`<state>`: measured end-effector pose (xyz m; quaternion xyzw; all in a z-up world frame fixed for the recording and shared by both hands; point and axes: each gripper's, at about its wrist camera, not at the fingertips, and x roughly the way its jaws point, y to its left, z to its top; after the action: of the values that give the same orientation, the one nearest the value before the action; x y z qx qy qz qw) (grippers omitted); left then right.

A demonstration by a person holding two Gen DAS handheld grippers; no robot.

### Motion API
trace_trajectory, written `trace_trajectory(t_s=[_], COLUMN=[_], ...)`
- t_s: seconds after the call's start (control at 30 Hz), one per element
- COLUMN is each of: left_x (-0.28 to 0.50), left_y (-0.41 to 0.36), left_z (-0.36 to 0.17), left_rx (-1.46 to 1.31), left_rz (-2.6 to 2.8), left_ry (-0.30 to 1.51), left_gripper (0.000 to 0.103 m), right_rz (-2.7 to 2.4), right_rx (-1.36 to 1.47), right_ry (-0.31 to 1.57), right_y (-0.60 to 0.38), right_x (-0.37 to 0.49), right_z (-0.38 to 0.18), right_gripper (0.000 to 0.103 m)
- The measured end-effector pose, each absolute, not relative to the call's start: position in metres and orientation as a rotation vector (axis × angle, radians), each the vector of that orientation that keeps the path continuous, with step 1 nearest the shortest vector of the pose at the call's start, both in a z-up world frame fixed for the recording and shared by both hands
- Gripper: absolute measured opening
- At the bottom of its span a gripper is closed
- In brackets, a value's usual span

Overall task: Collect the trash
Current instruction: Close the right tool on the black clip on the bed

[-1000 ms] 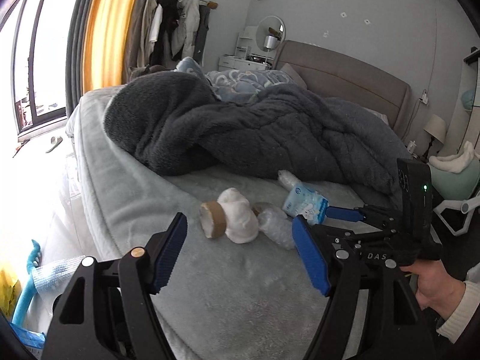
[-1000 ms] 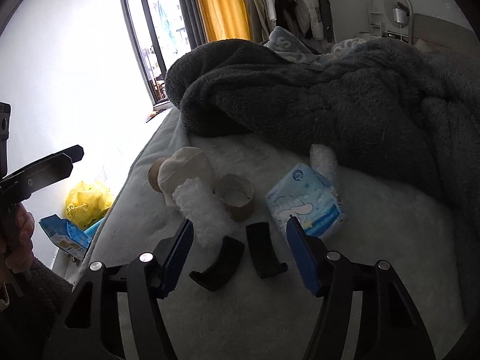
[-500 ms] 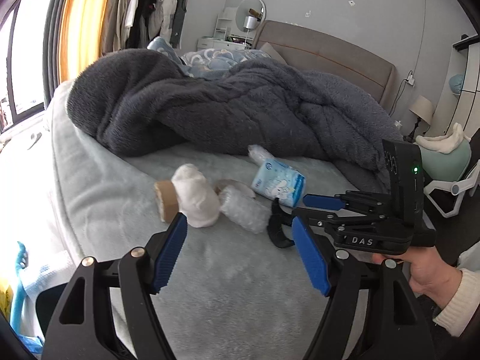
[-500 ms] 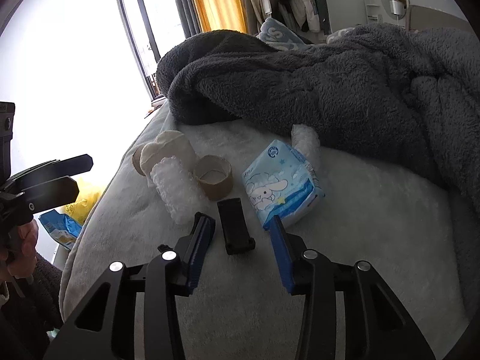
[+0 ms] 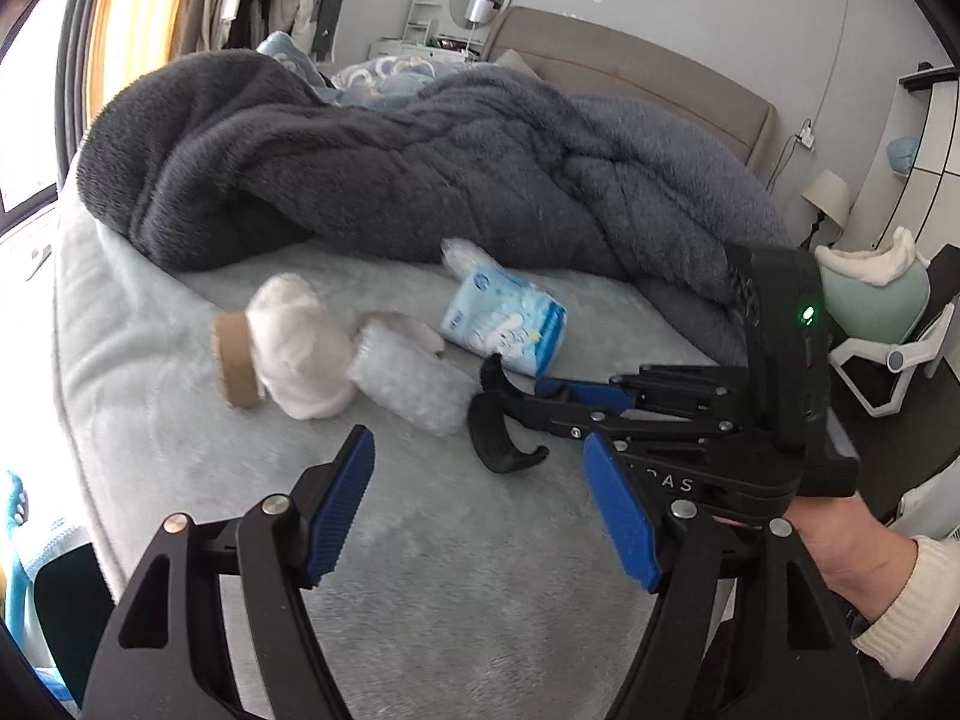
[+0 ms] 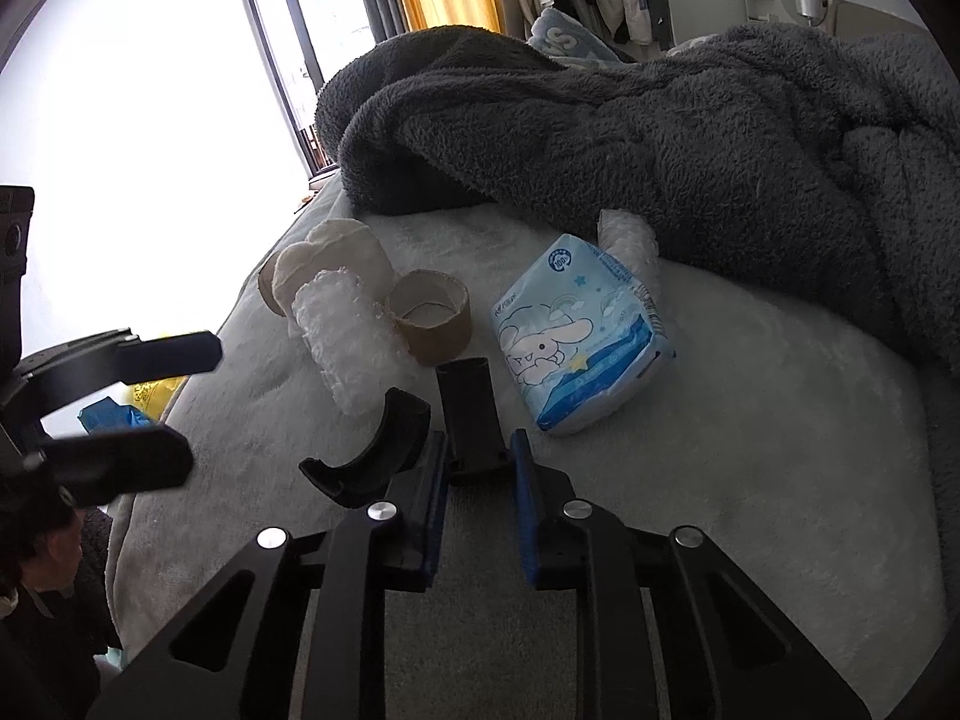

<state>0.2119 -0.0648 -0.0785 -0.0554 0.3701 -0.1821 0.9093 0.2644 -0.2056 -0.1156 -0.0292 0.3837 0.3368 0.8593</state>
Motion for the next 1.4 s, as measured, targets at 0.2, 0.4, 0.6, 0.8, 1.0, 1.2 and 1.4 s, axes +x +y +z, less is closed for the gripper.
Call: trace_trajectory(t_s=[0.2,0.4,0.6,0.8,1.0,1.2,1.4], left_x=[0.217,0.223,0.233,0.246,0.255,0.262,0.259], left_y=[-0.086,-0.102,-0.105,-0.105,-0.105,-0.103,-0.1], left_z=[-0.088,-0.096,-0.103,-0.114,-0.118,-0.12,-0.119], left_rx=[-0.103,-0.094,-0.119,-0.134,-0.129,-0.133,-0.117], left_rz=[-0.389,-0.373,-0.325,-0.267,-0.229,-0.206,-0.212], left_ry=[0.793,0.81,0.839,0.864,0.863,0.869,0.863], left_gripper=[0.07,0.07,0.068,0.055,0.042,0.028,0.021], right_rz=[0.679,0.643,0.627,0.626,0.645,0.652,0.652], right_rx=[-0.042,-0.008,0.005,0.042,0.045,0.043,0.055], right_ry=[0.783,0.757,0.735,0.727,0.73,0.731,0.725], right_y=[-0.218,-0.237,-0.25,-0.265,-0.269,-0.269,-0.264], right_x=[0.264,0.26,0.258,0.254,0.248,0.244,0.246], right_z=[-0.106,-0.1,-0.096,-0.093,-0.095,-0.095,-0.088], right_gripper=[0.02,0.02,0.02,0.02,0.02,0.02,0.02])
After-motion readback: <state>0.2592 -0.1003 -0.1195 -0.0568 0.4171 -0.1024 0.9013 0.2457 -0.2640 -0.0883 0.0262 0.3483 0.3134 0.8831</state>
